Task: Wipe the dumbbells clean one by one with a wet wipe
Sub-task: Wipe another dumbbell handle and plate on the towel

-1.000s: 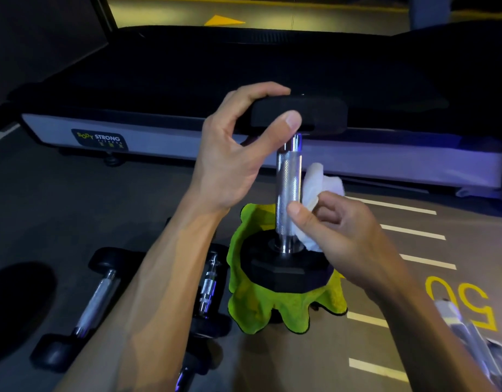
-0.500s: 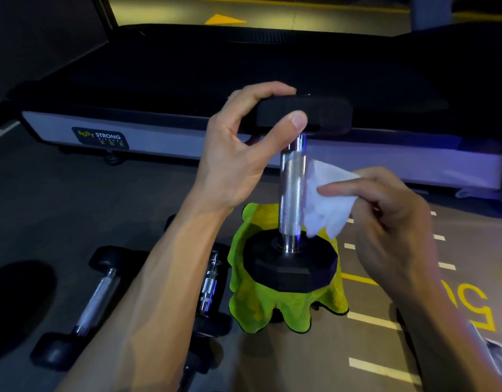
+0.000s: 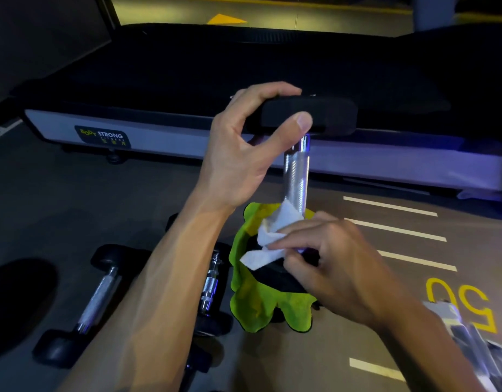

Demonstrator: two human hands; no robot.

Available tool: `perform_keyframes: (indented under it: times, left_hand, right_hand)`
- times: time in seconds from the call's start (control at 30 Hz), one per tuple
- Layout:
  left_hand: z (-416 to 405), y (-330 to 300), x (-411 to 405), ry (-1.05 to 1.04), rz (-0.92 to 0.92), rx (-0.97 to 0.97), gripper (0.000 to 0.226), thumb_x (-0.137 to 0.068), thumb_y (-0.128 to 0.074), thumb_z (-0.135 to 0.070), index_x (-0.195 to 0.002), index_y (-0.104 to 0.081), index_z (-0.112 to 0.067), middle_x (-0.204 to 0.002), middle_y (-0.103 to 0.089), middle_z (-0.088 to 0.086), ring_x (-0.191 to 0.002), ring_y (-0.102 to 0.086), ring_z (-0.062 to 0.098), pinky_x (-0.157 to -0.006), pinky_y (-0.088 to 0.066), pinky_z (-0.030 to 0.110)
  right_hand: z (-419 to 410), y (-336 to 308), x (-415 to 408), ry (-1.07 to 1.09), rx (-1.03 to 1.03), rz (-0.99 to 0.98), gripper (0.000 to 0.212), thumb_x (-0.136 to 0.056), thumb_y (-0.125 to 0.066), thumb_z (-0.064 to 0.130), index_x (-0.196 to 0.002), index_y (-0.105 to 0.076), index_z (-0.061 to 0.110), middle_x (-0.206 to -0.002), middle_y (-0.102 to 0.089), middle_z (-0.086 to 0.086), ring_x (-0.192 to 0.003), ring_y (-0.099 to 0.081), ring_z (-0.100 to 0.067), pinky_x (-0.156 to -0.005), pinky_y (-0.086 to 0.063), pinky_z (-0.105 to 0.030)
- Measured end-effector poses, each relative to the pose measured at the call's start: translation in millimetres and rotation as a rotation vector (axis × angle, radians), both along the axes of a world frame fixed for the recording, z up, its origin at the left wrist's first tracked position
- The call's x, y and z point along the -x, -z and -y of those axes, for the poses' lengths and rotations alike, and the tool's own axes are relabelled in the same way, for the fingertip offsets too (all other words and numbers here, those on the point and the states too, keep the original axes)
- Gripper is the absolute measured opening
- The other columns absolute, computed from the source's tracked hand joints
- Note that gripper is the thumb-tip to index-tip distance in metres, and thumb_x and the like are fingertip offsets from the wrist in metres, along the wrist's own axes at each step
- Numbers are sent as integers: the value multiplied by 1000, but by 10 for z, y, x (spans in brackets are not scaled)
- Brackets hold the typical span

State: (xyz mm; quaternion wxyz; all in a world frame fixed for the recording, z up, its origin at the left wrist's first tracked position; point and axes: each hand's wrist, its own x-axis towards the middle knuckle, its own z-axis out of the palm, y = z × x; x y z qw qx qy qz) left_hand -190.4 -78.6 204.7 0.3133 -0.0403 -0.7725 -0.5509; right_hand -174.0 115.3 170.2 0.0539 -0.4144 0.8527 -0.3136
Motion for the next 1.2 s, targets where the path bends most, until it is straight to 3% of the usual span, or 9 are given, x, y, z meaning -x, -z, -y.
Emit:
perform_keyframes:
  times: [0.1,0.2,0.37,0.47,0.63,0.83,0.93,1.0,1.2]
  left_hand:
    - [7,-6,-12,-3,1,-5,26,-96,-76,-29,-121,-70,-21,-124,-69,3,-119,-63,19,-109,-49,46]
    - [10,-21,-17,3,5,2,27,-96,-75,-30,-121,-70,-21,-125,-69,1,-121,-62,15,-112,-46,43]
    - [-12,-31,-49,54,3,-20,30,-95,-75,-30,-122,-69,-20,-123,-68,8,-119,-64,22,-107,-51,45]
    - [-14,-33,-71,50,-6,-17,28,-94,-75,-29,-121,-69,-22,-123,-68,7,-118,-63,19,-107,-50,39]
    - [-13,-36,-55,47,1,-11,27,-95,-75,-29,-121,-69,-22,-124,-68,5,-120,-63,21,-110,-49,47]
    - [-8,-33,-52,62,4,-29,28,-95,-75,-30,-120,-69,-21,-120,-68,5,-112,-63,12,-102,-50,34]
    - [-15,-26,-43,64,6,-40,29,-94,-74,-30,-121,-69,-20,-120,-68,6,-111,-63,11,-99,-48,31]
    - [-28,-29,-33,72,9,-39,29,-95,-74,-30,-121,-69,-19,-119,-67,6,-110,-63,11,-98,-48,29]
    - [-19,-19,-14,31,6,-41,27,-96,-74,-28,-121,-70,-20,-122,-69,9,-114,-65,16,-105,-51,42]
  right_hand:
    - [58,-124,61,16,23,67,26,-87,-62,27,-99,-84,31,-94,-78,17,-84,-66,-5,-74,-51,-22]
    - [182,-254,193,116,267,-85,21,-92,-64,19,-98,-84,23,-94,-79,8,-74,-70,-11,-70,-53,-26]
    - [302,-231,353,245,512,-269,25,-94,-61,7,-105,-82,16,-99,-76,12,-90,-69,-14,-82,-51,-20]
    - [239,-30,297,197,510,-235,28,-94,-60,7,-106,-83,20,-112,-74,18,-96,-69,-20,-88,-52,-25]
    - [202,-31,317,205,533,-283,33,-96,-61,-2,-116,-79,18,-119,-70,17,-104,-70,-17,-95,-52,-23]
    - [186,114,264,278,794,83,44,-95,-60,-13,-108,-78,25,-120,-76,9,-120,-71,-12,-104,-56,-40]
    - [180,54,241,288,852,208,42,-97,-62,-11,-110,-77,26,-114,-77,20,-114,-72,-5,-99,-56,-25]
    - [232,-33,267,348,909,208,44,-98,-62,-9,-109,-74,32,-106,-75,30,-112,-71,1,-97,-52,-15]
    - [190,119,142,399,739,31,42,-101,-61,-2,-126,-70,31,-128,-72,16,-122,-67,-1,-103,-56,-34]
